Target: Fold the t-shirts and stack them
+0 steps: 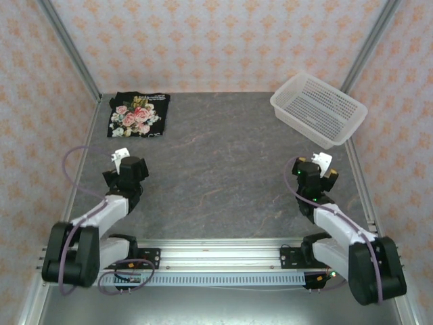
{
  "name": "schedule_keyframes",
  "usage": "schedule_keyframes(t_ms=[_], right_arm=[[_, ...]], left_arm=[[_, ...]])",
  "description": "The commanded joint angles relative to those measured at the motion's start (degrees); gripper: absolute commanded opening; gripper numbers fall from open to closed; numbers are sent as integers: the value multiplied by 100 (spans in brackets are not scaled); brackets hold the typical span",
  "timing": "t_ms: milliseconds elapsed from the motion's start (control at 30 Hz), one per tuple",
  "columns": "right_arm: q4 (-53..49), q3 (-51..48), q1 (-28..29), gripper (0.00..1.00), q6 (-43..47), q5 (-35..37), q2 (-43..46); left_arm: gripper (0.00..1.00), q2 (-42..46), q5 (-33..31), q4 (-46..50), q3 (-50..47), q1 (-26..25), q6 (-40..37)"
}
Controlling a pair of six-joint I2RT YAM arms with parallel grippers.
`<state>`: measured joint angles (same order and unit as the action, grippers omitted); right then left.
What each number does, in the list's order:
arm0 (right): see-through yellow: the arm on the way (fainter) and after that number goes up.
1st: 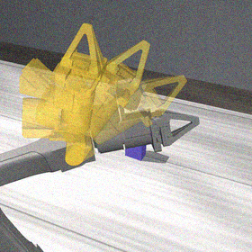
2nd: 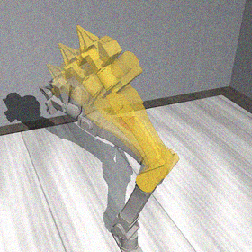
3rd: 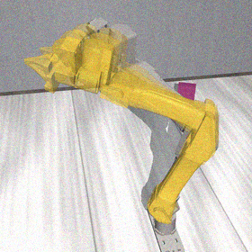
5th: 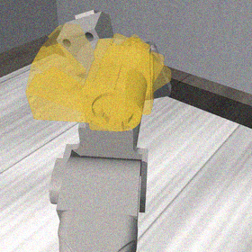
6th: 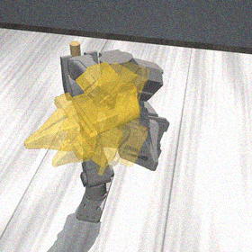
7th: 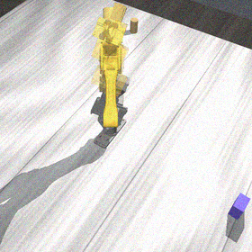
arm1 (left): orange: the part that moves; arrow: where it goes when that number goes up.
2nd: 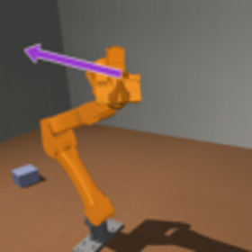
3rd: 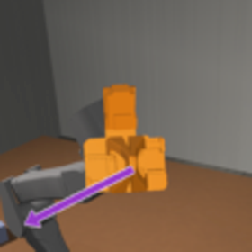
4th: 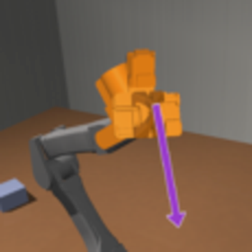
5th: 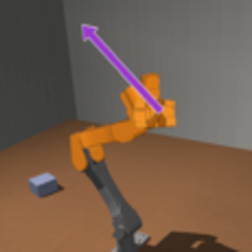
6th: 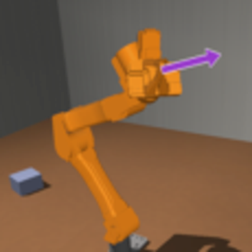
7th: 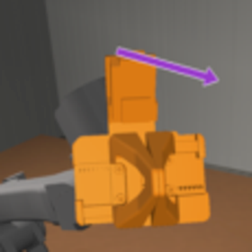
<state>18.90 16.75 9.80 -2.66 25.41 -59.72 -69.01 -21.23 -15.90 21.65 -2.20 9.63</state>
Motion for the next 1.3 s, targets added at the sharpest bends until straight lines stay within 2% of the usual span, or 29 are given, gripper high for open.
schedule_keyframes(t_ms=[0,133,233,333,400,433,467,567,600,633,1267], right_arm=[[1330,15,-233,99,37,-624,-568],[2124,281,-425,99,201,-978,-1456],[2516,357,-528,99,384,-1147,-1907],[3353,139,-648,99,326,-1362,-2402],[3714,101,-656,99,337,-1390,-2708],[3640,178,-655,99,337,-1361,-2722],[3310,276,-655,99,289,-1288,-2651],[2850,574,-655,99,261,-1163,-2739],[2713,640,-660,99,254,-1160,-2748],[2847,602,-655,99,273,-1155,-2780],[2813,601,-629,99,320,-1206,-2746]], left_arm=[[100,-533,421,-1099,394,141,-388],[100,-1216,643,-1584,632,264,-236],[100,-1209,847,-1680,598,213,-381],[100,-1163,841,-2807,-24,81,-548],[100,-1499,690,-3726,-380,41,-546],[100,-1610,628,-3801,-389,-3,-596],[100,-1496,617,-3174,-190,-26,-554],[100,-1607,649,-2820,160,-120,-689],[100,-1685,621,-3027,88,-116,-734],[100,-1621,646,-2784,153,-123,-693],[100,-1658,564,-2862,164,-178,-771]])
